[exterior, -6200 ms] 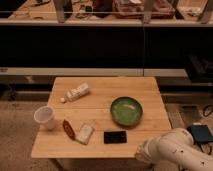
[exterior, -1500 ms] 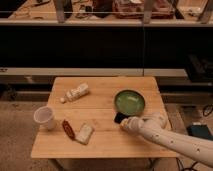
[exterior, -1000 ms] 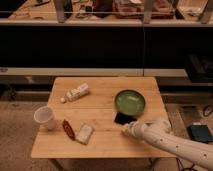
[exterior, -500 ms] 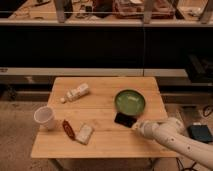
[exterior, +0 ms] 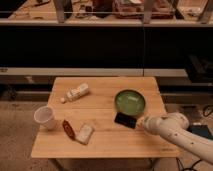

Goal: Push the eraser across the table

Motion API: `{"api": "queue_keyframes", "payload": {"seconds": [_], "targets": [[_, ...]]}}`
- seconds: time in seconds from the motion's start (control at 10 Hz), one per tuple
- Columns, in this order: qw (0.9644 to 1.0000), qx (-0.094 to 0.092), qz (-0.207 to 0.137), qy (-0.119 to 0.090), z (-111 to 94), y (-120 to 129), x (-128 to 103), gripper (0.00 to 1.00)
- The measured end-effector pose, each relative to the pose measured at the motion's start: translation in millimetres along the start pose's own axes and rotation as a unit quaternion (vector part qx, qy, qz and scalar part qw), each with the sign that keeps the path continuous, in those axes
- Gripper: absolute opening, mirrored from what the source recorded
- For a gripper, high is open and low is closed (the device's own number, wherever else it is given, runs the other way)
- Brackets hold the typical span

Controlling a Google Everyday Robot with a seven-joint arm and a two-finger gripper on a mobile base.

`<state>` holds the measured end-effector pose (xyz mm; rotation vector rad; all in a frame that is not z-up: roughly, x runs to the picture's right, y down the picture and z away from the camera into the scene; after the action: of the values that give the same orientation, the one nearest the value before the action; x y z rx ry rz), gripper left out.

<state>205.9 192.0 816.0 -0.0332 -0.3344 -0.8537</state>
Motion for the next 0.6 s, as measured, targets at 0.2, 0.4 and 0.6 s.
{"api": "queue_keyframes", "payload": {"seconds": [0.2, 0.4, 0.6], "targets": [[0.9999, -0.007, 0.011, 0.005, 2, 6, 9, 0.00], [0.9998, -0.014, 0.014, 0.003, 9, 9, 10, 0.00], [0.9997, -0.020, 0.014, -0.002, 17, 14, 6, 0.00]]}}
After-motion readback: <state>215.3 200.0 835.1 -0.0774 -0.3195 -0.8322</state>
